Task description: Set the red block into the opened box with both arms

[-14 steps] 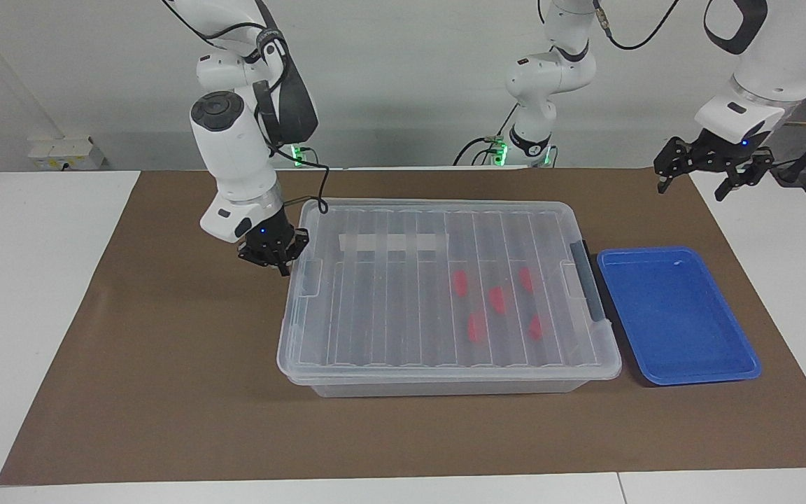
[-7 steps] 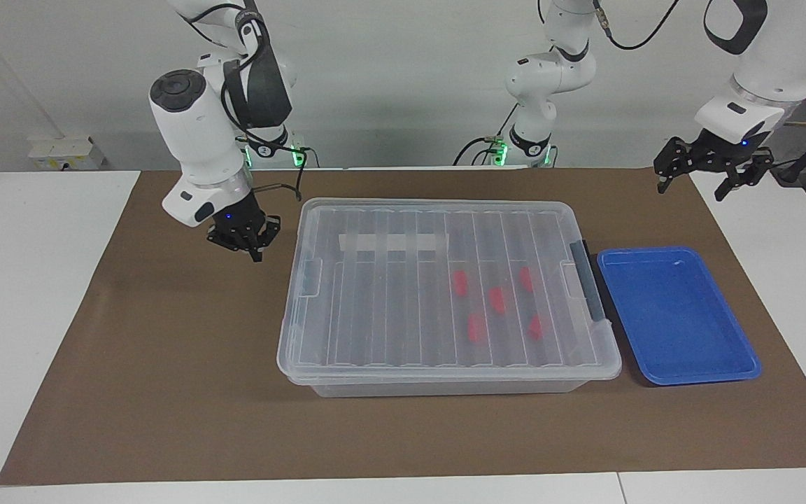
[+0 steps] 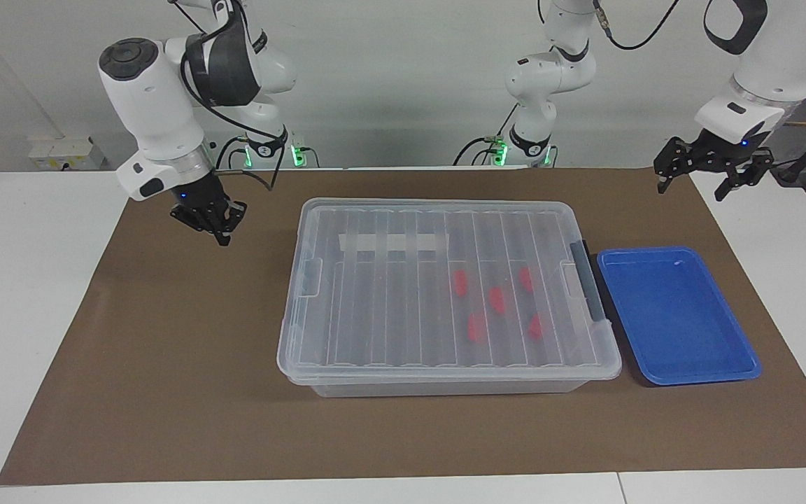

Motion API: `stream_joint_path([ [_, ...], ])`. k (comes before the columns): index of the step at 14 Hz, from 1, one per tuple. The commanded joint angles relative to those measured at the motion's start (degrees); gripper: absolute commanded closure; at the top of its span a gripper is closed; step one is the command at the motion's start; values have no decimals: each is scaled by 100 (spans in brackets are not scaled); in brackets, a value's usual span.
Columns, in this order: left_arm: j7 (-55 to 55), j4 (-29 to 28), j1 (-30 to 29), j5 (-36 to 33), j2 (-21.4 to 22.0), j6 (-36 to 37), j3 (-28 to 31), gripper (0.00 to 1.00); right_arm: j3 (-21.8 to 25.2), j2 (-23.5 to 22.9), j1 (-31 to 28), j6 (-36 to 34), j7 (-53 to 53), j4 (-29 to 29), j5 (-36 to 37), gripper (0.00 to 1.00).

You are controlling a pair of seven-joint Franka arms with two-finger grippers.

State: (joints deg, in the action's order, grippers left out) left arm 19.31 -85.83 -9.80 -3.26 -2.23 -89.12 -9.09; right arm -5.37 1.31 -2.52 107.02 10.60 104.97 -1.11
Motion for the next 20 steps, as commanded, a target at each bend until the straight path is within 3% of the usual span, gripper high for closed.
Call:
stream_joint_path([
  [1, -67, -21, 22, -61, 30, 61, 21, 0, -25, 133, -213, -408, 109, -264, -30, 1],
  [10, -67, -21, 22, -61, 21, 61, 21, 0, -25, -236, -231, -2035, 57, -1997, 427, 0],
  [20, -67, -21, 22, -61, 30, 61, 21, 0, -69, -69, -161, -2089, 57, -1584, 366, 0],
])
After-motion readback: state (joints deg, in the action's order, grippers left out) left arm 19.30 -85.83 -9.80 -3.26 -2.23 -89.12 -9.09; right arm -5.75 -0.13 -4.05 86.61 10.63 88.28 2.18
